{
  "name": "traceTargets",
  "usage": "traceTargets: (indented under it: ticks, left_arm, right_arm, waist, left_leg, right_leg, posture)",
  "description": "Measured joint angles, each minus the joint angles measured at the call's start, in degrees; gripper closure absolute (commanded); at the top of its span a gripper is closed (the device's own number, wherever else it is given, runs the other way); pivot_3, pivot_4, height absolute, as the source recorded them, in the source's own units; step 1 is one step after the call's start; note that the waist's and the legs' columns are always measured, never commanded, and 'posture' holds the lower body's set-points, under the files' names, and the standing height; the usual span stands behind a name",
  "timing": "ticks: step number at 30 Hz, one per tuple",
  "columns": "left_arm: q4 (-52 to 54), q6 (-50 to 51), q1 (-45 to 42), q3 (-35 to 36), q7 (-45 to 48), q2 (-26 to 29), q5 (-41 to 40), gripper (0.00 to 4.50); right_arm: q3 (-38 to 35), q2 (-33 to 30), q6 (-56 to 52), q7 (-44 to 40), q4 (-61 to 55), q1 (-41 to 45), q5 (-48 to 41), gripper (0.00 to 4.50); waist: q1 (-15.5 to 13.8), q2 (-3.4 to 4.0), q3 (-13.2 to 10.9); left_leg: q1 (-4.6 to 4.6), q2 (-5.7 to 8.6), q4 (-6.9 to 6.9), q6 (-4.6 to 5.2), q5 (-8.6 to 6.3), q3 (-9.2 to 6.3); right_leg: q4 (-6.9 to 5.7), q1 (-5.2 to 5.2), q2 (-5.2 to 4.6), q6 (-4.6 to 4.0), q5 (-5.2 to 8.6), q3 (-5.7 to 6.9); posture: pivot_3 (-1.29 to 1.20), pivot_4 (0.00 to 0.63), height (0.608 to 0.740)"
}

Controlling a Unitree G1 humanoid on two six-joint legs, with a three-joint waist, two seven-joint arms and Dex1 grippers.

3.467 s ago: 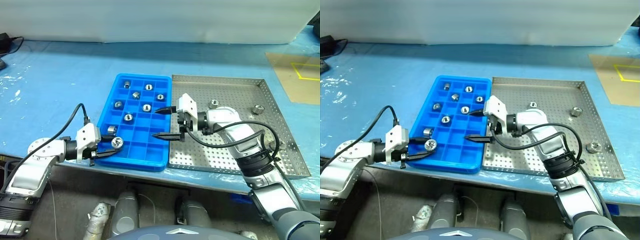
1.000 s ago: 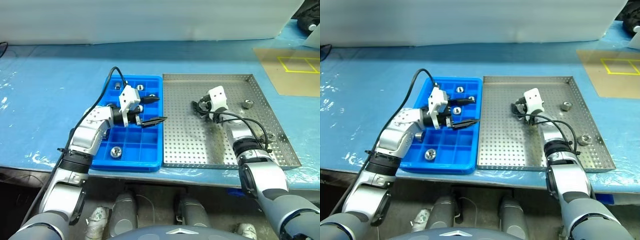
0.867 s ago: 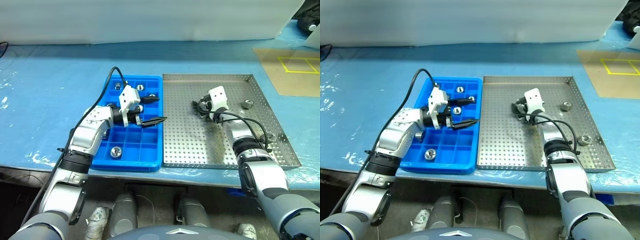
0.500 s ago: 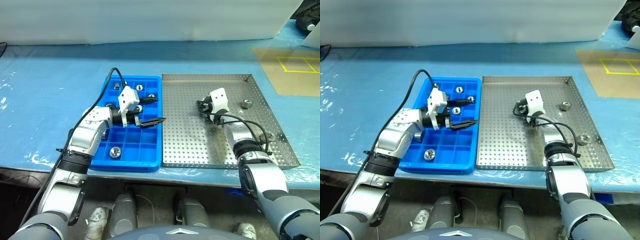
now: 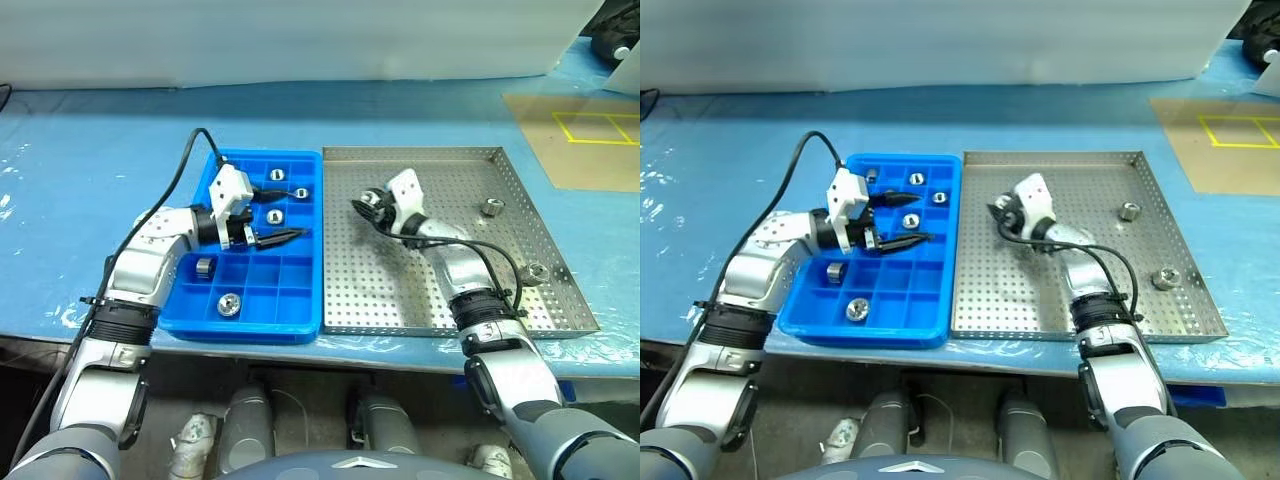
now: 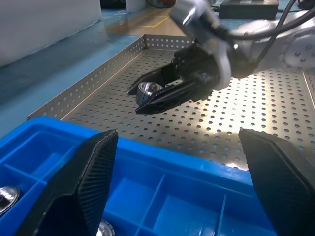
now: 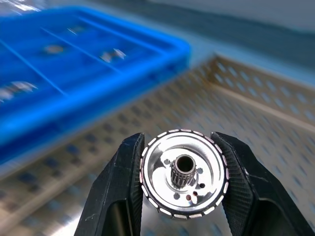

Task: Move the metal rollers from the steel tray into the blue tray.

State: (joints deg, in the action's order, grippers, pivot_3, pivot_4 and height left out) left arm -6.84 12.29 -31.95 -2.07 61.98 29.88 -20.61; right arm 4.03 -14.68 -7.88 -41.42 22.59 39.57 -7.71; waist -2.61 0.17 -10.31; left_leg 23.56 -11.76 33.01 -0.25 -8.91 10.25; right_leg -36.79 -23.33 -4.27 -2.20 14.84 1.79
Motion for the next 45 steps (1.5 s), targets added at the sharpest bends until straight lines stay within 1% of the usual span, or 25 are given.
traceTargets:
  ticks: [4, 7, 10, 12, 17, 21, 22, 25, 33, 39, 42, 44, 45]
  left_arm:
    - [0.05, 0.56, 1.54, 1.69, 0.06, 2.82, -0.26, 0.36]
    - [1.64, 2.04, 3.86, 3.76, 0.59, 6.37, -1.19, 0.36]
    - [4.48, 4.12, 7.2, 5.35, 1.26, 8.87, -2.29, 0.36]
    - [7.38, 5.34, 10.03, 5.79, 1.3, 9.76, -2.96, 0.36]
    - [11.63, 7.22, 12.74, 6.12, 0.01, 9.79, -3.74, 0.36]
    - [13.28, 8.15, 13.15, 6.13, -0.96, 9.77, -4.09, 0.36]
    - [13.52, 8.19, 13.26, 6.13, -1.03, 9.77, -4.14, 0.36]
    - [13.56, 8.21, 13.25, 6.12, -1.03, 9.77, -4.16, 0.36]
    - [11.56, 8.1, 9.84, 3.89, -0.06, 8.05, -4.11, 0.36]
    - [6.37, 6.13, 4.66, 0.45, 2.31, 4.5, -3.3, 0.36]
    - [2.18, 4.0, 1.32, -1.76, 4.07, 1.63, -2.5, 0.36]
    - [-1.42, 2.43, -1.38, -3.5, 5.45, -0.97, -1.59, 0.36]
    - [-2.19, 1.85, -2.03, -4.0, 5.85, -1.75, -1.39, 0.36]
  right_arm:
    - [3.02, 0.96, -6.61, -6.22, -6.8, 0.1, -3.81, 2.84]
    - [7.14, 0.48, -9.04, -11.56, -9.39, -0.55, -3.94, 2.84]
    - [9.42, -0.31, -9.9, -15.34, -10.14, -1.56, -3.96, 2.84]
    - [9.92, -0.48, -9.89, -16.33, -9.78, -1.64, -3.79, 2.84]
    - [10.26, 0.01, -8.75, -16.95, -7.2, -1.37, -3.19, 2.84]
    - [10.32, 0.98, -6.01, -15.08, -3.95, -0.71, -1.38, 2.84]
    - [10.19, 1.19, -5.46, -14.71, -3.29, -0.59, -1.35, 2.11]
    - [10.03, 1.38, -5.06, -13.76, -3.15, -0.54, -1.36, 1.23]
    - [7.51, 0.28, -6.69, -10.87, -5.75, -0.83, -1.7, 1.23]
    - [2.28, -3.23, -9.51, -7.42, -11.21, -2.13, -3.58, 1.23]
    - [-1.54, -6.01, -8.91, -3.17, -10.86, -2.39, -3.22, 1.23]
    - [-5.11, -8.15, -6.55, 2.17, -6.88, -2.39, -1.82, 1.23]
    - [-6.37, -8.89, -5.68, 4.25, -5.17, -2.39, -1.29, 1.23]
  waist:
    - [-0.34, 0.0, 0.0]
    - [-0.48, -0.01, 0.0]
    - [-0.96, -0.01, -0.01]
    - [-1.49, -0.01, -0.01]
    - [-2.31, -0.03, -0.01]
    - [-2.76, -0.03, -0.01]
    - [-2.78, -0.03, -0.01]
    - [-2.78, -0.03, -0.01]
    - [-2.73, -0.03, -0.01]
    - [-2.47, -0.03, -0.01]
    - [-2.05, -0.04, -0.01]
    - [-1.78, -0.04, 0.0]
    - [-1.56, -0.05, 0.0]
  left_leg:
    - [0.01, 0.01, -0.06, -0.03, 0.0, -0.01]
    - [-0.01, 0.02, -0.17, -0.14, 0.06, -0.02]
    - [-0.02, 0.03, -0.3, -0.19, 0.09, -0.03]
    - [-0.01, 0.02, -0.33, -0.26, 0.13, -0.02]
    - [-0.03, 0.02, -0.35, -0.31, 0.16, -0.04]
    - [-0.08, 0.01, -0.36, -0.46, 0.25, -0.04]
    - [-0.08, 0.02, -0.38, -0.47, 0.25, -0.04]
    - [-0.08, 0.02, -0.39, -0.47, 0.26, -0.04]
    - [-0.1, 0.03, -0.4, -0.54, 0.3, -0.04]
    - [-0.14, 0.07, -0.38, -0.55, 0.31, -0.03]
    - [-0.21, 0.11, -0.38, -0.55, 0.31, 0.01]
    - [-0.23, 0.13, -0.36, -0.55, 0.31, 0.08]
    - [-0.23, 0.15, -0.36, -0.55, 0.31, 0.1]
  right_leg:
    - [0.05, 0.0, -0.01, 0.0, 0.0, 0.01]
    - [0.1, -0.01, -0.01, 0.0, 0.0, 0.01]
    - [0.13, -0.03, -0.01, -0.01, 0.01, 0.02]
    - [0.13, -0.07, -0.01, -0.01, 0.01, 0.02]
    - [0.11, -0.06, -0.01, -0.01, 0.01, 0.01]
    - [0.08, -0.06, -0.01, -0.02, 0.01, 0.0]
    - [0.08, -0.06, -0.01, -0.02, 0.01, 0.0]
    - [0.1, -0.06, 0.0, -0.02, 0.01, 0.0]
    - [0.08, -0.04, 0.0, -0.01, 0.01, -0.02]
    - [0.08, 0.0, 0.01, 0.01, -0.01, -0.1]
    - [0.07, 0.07, 0.01, 0.02, -0.01, -0.16]
    - [0.07, 0.11, 0.01, 0.03, -0.02, -0.18]
    - [0.08, 0.1, 0.0, 0.03, -0.02, -0.19]
  posture:
    - [0.03, 0.15, 0.74]
    - [0.06, 0.15, 0.74]
    - [0.07, 0.15, 0.74]
    - [0.09, 0.15, 0.74]
    - [0.11, 0.15, 0.74]
    - [0.11, 0.15, 0.74]
    - [0.1, 0.15, 0.74]
    - [0.08, 0.15, 0.74]
    - [-0.01, 0.15, 0.74]
    - [-0.13, 0.15, 0.74]
    - [-0.2, 0.15, 0.74]
    - [-0.2, 0.15, 0.74]
    - [-0.25, 0.15, 0.74]
